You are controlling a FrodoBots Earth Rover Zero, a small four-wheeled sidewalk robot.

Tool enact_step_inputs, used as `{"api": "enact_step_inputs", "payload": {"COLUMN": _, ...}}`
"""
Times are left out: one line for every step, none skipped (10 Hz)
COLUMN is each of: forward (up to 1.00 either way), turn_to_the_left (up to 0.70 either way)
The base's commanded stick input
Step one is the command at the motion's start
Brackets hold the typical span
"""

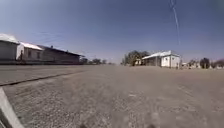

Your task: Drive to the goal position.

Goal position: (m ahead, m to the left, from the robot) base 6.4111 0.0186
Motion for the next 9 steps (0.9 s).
{"api": "enact_step_inputs", "payload": {"forward": 0.7, "turn_to_the_left": 0.0}}
{"api": "enact_step_inputs", "payload": {"forward": 0.7, "turn_to_the_left": 0.0}}
{"api": "enact_step_inputs", "payload": {"forward": 0.7, "turn_to_the_left": 0.0}}
{"api": "enact_step_inputs", "payload": {"forward": 0.7, "turn_to_the_left": 0.0}}
{"api": "enact_step_inputs", "payload": {"forward": 0.7, "turn_to_the_left": 0.0}}
{"api": "enact_step_inputs", "payload": {"forward": 0.7, "turn_to_the_left": 0.0}}
{"api": "enact_step_inputs", "payload": {"forward": 0.7, "turn_to_the_left": 0.0}}
{"api": "enact_step_inputs", "payload": {"forward": 0.7, "turn_to_the_left": 0.0}}
{"api": "enact_step_inputs", "payload": {"forward": 0.7, "turn_to_the_left": 0.0}}
